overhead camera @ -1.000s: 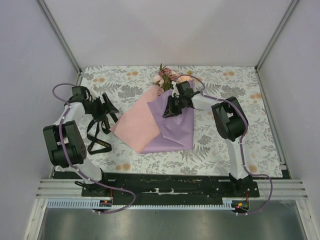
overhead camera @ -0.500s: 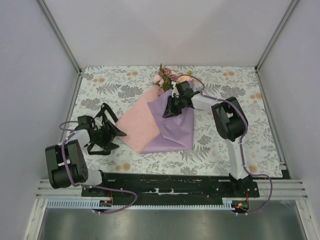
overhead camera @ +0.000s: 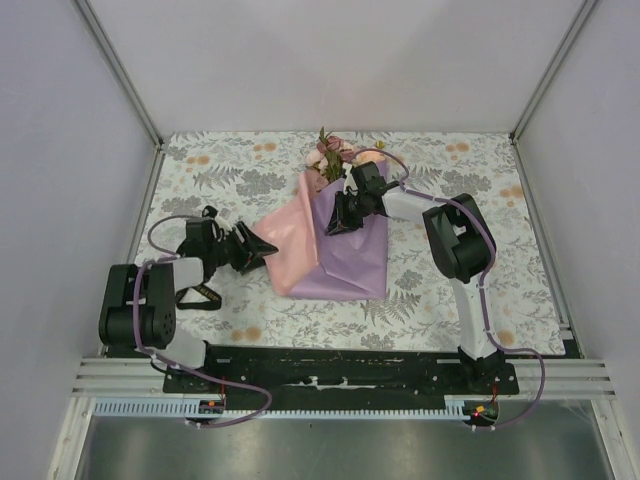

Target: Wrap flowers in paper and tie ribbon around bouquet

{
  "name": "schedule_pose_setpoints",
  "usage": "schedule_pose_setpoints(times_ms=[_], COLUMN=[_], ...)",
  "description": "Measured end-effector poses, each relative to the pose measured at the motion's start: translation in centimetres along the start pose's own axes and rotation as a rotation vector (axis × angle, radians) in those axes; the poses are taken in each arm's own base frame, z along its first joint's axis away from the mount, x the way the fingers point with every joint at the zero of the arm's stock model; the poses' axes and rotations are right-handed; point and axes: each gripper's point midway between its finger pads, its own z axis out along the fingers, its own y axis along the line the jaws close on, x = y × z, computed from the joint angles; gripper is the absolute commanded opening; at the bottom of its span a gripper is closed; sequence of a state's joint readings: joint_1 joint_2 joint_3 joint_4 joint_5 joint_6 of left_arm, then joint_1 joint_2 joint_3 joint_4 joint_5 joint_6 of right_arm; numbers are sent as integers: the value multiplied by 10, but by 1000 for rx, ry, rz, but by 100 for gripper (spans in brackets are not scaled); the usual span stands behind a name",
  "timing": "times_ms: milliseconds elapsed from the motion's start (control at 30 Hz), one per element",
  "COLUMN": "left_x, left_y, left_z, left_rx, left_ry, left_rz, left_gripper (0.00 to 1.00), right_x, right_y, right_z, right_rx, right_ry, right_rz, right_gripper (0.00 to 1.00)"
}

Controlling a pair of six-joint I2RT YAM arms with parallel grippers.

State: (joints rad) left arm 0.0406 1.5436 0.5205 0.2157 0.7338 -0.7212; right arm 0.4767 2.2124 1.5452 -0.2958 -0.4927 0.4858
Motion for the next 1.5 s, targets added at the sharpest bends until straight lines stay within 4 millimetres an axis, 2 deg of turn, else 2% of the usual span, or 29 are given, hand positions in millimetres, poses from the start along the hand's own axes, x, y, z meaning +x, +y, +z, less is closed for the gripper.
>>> schedule_pose_setpoints(times_ms=[67,133,267,333,400,433,533,633,667,733,767,833,933,1033,1133,1233,1300,1333,1367,1433,1467,1500], left_x=[-2,-7,-18,-20,-16,-9,12,9,8,6,3,-3,-6,3,11,16,19,20,23,25,26,24], left_y=[-15,-31,-57,-55,-39,-22,24,21,19,13,7,-11,-61,-124,-171,-203,-214,-214,-213,-205,-200,-195], left_z=[-1,-8,-28,-31,-28,-26,-23,-23,-22,-22,-22,-22,-20,-13,-6,13,35,43,52,69,75,77], left_rx=[33,60,86,69,29,-3,-92,-55,-47,-30,-18,23,119,252,364,440,458,455,453,433,418,403], left_ry=[-15,-49,-139,-164,-163,-151,-117,-124,-125,-119,-120,-123,-104,-56,-23,13,44,55,69,89,98,100], left_rz=[31,67,117,113,74,32,-98,-97,-89,-80,-67,-28,66,163,218,226,213,202,187,152,133,112], left_gripper=[70,81,85,85,83,81,69,49,32,10,5,2,2,2,2,2,2,3,8,38,64,71], right_x=[0,0,0,0,0,0,0,0,1,0,1,1,0,0,1,1,1,1,1,1,1,1], right_y=[0,0,0,0,0,0,0,0,0,0,0,0,1,2,3,4,4,4,4,4,4,4], right_z=[0,0,0,0,0,0,0,0,0,0,0,1,1,1,2,2,2,2,2,2,2,2], right_rx=[2,2,3,4,4,4,4,4,4,4,5,6,9,13,14,13,13,13,13,13,13,13], right_ry=[0,0,0,0,0,0,0,0,0,0,1,1,0,-2,-2,-1,-1,-1,-1,-1,0,0], right_rz=[-1,-1,-1,-1,-2,-2,-6,-9,-9,-10,-10,-11,-14,-18,-22,-23,-23,-23,-23,-23,-24,-24], right_gripper=[23,23,23,22,22,23,22,22,22,22,22,22,22,22,22,22,22,22,22,22,21,21])
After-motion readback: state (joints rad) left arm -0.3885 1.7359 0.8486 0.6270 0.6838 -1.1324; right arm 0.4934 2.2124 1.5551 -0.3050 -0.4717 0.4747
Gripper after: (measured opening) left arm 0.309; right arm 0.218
